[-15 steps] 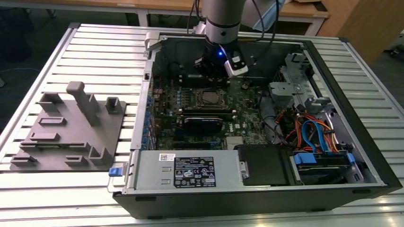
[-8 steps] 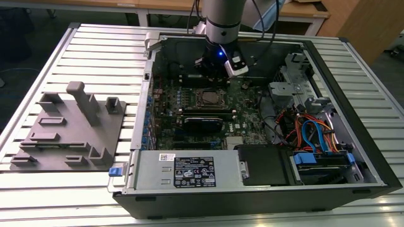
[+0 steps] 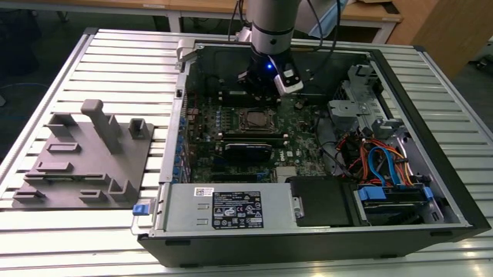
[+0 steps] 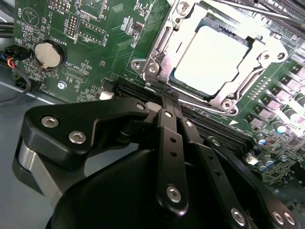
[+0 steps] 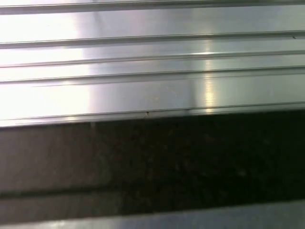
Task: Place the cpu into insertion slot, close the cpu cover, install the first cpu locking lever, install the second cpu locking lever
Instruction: 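Install the first cpu locking lever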
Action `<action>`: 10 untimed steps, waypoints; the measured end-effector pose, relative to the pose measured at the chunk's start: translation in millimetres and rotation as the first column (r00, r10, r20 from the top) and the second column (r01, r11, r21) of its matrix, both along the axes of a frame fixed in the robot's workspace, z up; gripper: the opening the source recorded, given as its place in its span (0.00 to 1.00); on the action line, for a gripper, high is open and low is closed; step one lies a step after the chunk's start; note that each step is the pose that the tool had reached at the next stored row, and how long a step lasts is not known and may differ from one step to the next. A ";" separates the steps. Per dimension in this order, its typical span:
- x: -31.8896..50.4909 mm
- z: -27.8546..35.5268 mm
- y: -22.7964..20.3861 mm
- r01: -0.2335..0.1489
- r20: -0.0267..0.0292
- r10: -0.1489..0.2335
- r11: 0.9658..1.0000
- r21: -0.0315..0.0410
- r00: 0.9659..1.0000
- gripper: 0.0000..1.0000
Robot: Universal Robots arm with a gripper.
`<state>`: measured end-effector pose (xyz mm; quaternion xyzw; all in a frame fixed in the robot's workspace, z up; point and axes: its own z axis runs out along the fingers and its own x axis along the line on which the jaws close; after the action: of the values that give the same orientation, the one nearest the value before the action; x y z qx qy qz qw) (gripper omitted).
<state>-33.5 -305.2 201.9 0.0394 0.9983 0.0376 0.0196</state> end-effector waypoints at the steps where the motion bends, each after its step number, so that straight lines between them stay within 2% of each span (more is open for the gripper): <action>1: 0.0 -0.4 0.0 0.000 0.000 0.000 1.000 0.000 1.000 0.11; 10: 1.1 -3.9 0.0 0.000 0.000 0.000 1.000 0.000 1.000 0.11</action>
<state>-32.4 -305.2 198.0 0.0395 0.9983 0.0375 0.0195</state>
